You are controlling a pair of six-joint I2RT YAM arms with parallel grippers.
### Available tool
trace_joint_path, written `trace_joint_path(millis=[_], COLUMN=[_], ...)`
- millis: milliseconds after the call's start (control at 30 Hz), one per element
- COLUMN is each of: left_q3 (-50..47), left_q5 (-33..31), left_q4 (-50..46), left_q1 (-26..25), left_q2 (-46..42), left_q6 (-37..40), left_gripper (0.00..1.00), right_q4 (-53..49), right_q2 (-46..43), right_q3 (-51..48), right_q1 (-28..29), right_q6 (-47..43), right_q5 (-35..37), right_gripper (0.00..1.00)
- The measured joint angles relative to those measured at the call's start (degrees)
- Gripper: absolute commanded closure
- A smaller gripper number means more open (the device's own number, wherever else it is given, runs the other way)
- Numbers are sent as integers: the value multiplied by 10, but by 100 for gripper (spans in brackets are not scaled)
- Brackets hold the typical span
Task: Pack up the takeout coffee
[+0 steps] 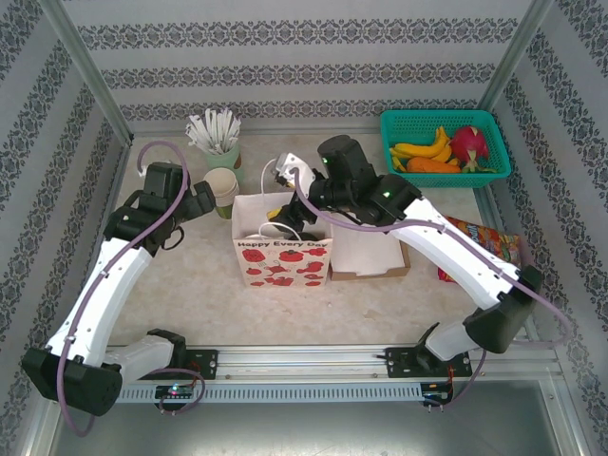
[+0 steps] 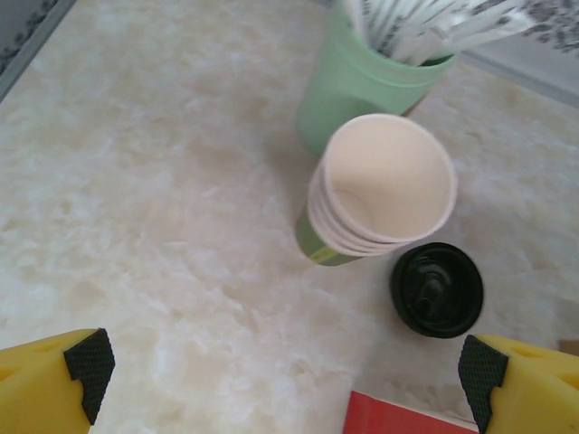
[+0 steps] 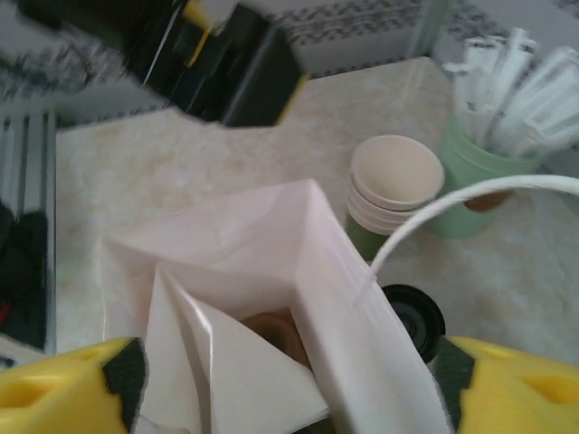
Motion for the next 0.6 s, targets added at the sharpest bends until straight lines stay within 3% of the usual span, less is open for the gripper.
trace_joint_path(millis=[167, 400, 600], left_q3=[-31, -85, -118], left_q5=[2, 76, 141], left_q4=[-6, -1, 30], left_q1=[0, 0, 0], left_q2=[-7, 14, 48], left_q6=[-33, -75, -100], left_gripper=[0, 0, 0], right_q4=[4, 31, 53], right_q2=[-49, -119, -193], right_q3=[-17, -94, -205], right_q1=[0, -8, -86], right_q6=[74, 166, 248], right_q5=[92, 301, 429], right_gripper=[2, 2, 2])
